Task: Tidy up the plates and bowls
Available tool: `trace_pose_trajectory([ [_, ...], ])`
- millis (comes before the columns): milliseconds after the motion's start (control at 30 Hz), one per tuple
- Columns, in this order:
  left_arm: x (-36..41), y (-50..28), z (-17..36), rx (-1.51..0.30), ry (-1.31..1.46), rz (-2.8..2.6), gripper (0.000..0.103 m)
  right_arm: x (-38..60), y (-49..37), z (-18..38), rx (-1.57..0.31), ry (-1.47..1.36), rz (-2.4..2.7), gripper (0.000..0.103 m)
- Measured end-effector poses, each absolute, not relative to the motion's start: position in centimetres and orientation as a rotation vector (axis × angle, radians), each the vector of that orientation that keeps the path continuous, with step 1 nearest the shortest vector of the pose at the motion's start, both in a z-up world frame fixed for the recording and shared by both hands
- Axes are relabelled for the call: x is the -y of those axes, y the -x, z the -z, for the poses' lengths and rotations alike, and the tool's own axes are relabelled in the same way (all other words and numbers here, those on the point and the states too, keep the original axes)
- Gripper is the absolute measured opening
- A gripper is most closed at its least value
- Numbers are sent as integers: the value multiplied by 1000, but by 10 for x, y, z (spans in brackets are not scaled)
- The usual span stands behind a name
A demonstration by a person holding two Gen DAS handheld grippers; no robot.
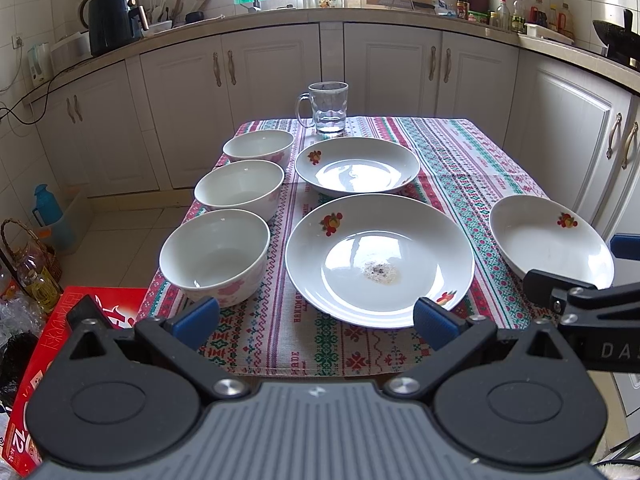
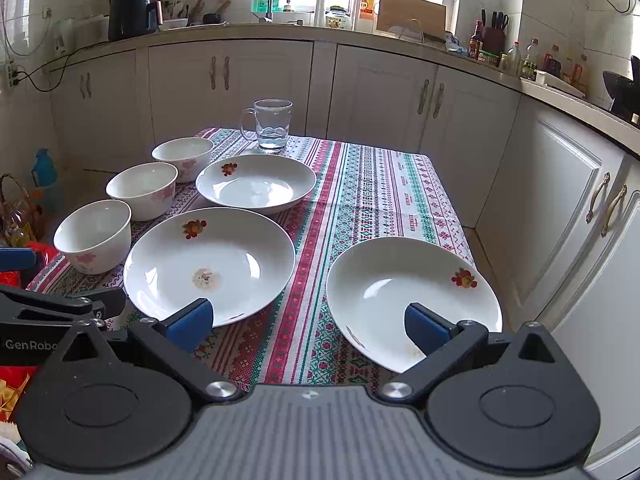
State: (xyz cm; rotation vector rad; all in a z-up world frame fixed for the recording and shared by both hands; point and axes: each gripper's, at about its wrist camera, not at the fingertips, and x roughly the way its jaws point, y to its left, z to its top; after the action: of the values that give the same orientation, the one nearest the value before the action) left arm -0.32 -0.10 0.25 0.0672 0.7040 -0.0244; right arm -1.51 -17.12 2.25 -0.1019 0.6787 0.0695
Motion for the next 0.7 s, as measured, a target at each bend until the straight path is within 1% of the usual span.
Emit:
trace_pose_trajectory([
  [700,1,3,-2,-704,-67,25,102,171,16,-25,-674,105,-71,103],
])
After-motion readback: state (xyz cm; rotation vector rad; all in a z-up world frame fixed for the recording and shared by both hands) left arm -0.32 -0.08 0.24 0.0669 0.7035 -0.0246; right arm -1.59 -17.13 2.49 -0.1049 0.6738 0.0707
